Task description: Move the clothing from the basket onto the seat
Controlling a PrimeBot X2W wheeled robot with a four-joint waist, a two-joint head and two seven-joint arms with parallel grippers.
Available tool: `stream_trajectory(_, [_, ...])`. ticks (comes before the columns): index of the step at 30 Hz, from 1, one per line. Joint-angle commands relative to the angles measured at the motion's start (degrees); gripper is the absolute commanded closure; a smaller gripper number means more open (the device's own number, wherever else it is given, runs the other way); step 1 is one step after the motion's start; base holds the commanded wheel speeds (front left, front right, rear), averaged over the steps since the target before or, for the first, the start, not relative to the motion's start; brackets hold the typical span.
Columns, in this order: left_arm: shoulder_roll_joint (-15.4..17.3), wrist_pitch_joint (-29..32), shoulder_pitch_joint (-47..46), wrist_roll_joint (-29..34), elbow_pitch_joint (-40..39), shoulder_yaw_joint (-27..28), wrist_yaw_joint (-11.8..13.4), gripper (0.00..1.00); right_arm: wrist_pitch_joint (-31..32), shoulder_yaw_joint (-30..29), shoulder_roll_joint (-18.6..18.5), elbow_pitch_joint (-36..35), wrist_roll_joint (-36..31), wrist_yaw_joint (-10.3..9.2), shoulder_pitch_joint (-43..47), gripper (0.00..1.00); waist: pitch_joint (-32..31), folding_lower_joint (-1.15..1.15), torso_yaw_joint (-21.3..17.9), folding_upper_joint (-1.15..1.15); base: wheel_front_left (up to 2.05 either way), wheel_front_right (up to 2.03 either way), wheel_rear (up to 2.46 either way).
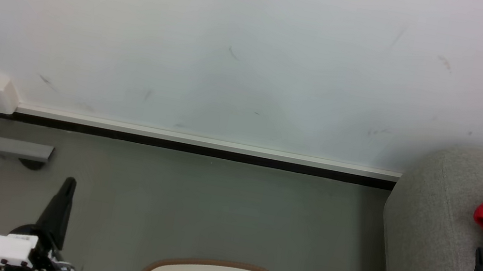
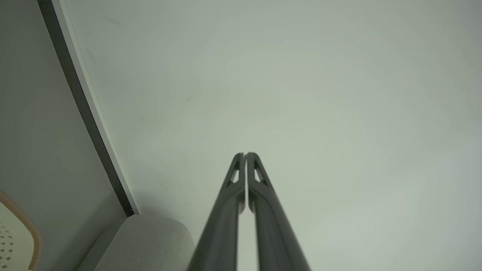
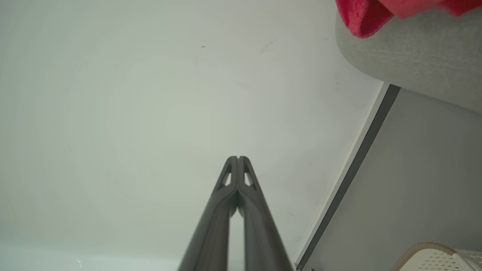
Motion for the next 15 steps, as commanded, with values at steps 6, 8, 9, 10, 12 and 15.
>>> stream_trajectory(6, [0.14,0.1,-0.14,-0.84,-0.25,0.08,0.1,1.0,-0.27,0.4,-0.47,-0.43,0.57,-0.12,-0.54,1.0,0.0,0.0,0.0,0.0,0.0,0.0,0.0])
stream_trajectory(8, [0.14,0.1,-0.14,-0.84,-0.26,0.08,0.1,1.0,-0.32,0.43,-0.51,-0.45,0.63,-0.12,-0.55,1.0,0.0,0.0,0.0,0.0,0.0,0.0,0.0])
stream_trajectory(9, [0.14,0.1,-0.14,-0.84,-0.26,0.08,0.1,1.0,-0.37,0.47,-0.55,-0.48,0.68,-0.12,-0.56,1.0,0.0,0.0,0.0,0.0,0.0,0.0,0.0])
stream_trajectory(10, [0.14,0.1,-0.13,-0.84,-0.26,0.08,0.1,1.0,-0.41,0.49,-0.57,-0.5,0.7,-0.12,-0.57,1.0,0.0,0.0,0.0,0.0,0.0,0.0,0.0])
stream_trajectory(12, [0.14,0.1,-0.13,-0.85,-0.27,0.08,0.1,1.0,-0.49,0.55,-0.63,-0.52,0.76,-0.12,-0.58,1.0,0.01,0.0,0.0,0.0,0.0,0.0,0.0])
stream_trajectory(15, [0.14,0.1,-0.13,-0.85,-0.27,0.08,0.1,1.0,-0.55,0.62,-0.71,-0.55,0.85,-0.12,-0.6,1.0,0.01,0.0,0.0,0.0,0.0,0.0,0.0])
